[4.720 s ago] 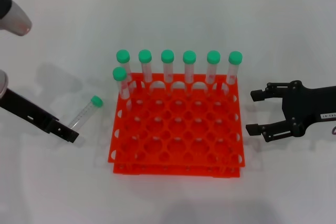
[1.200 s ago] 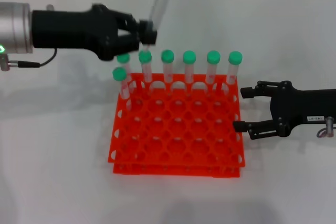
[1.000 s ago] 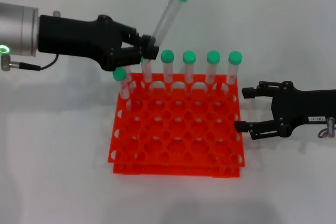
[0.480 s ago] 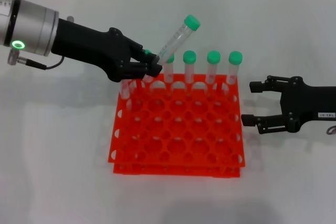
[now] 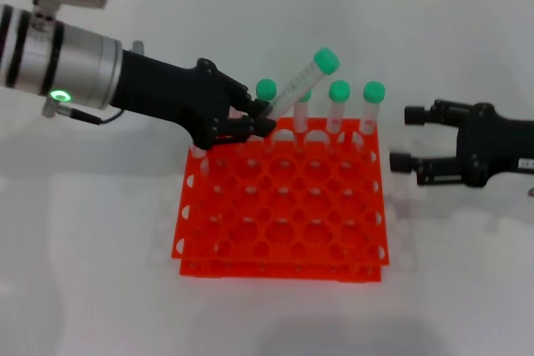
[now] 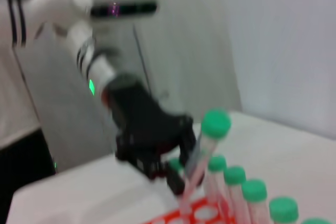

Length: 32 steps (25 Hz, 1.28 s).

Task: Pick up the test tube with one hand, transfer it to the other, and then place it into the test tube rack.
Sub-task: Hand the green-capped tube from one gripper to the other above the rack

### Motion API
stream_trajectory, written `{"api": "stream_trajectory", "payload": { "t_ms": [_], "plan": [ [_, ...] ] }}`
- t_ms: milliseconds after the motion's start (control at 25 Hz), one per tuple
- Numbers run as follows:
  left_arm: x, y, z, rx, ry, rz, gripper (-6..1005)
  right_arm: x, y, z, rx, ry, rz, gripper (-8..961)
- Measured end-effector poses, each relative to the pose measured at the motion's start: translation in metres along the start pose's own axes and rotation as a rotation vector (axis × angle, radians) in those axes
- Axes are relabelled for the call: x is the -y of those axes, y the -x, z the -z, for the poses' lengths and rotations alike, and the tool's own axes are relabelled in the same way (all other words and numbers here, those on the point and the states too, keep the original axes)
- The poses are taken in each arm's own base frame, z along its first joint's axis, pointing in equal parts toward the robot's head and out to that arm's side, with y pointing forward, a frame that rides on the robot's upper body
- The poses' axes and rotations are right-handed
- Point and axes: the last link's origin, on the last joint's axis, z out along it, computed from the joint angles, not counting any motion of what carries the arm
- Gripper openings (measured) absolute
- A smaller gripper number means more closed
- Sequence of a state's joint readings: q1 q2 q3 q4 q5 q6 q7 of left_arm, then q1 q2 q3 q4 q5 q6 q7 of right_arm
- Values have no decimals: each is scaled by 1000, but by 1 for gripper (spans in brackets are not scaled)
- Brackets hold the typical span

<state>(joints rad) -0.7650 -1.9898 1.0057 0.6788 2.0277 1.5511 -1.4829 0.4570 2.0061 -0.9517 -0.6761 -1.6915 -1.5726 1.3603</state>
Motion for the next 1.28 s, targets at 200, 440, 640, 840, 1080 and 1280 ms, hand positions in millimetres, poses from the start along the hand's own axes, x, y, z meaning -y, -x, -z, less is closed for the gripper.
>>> {"api": "stream_trajectory", "payload": {
  "t_ms": [200,440,640,840,1080,1280],
  "plan": [
    [-3,4,-6,-7,-3,-28,206,0,2,1,70,-8,-56,870],
    [-5,3,-10,-21,2,-64,208,-2,-3,-5,195,-35,-116,870],
    [-6,2,-13,-30,3,-94,209,-5,-7,-9,292,-58,-125,870],
    [-7,1,-15,-32,1,-107,211,-13,-9,-17,364,-41,-109,869],
    [-5,-1,-18,-30,-11,-121,212,-21,-10,-31,432,-29,-99,869],
    [-5,-2,-19,-32,-9,-132,214,-24,-12,-42,489,-80,-82,869]
  ]
}}
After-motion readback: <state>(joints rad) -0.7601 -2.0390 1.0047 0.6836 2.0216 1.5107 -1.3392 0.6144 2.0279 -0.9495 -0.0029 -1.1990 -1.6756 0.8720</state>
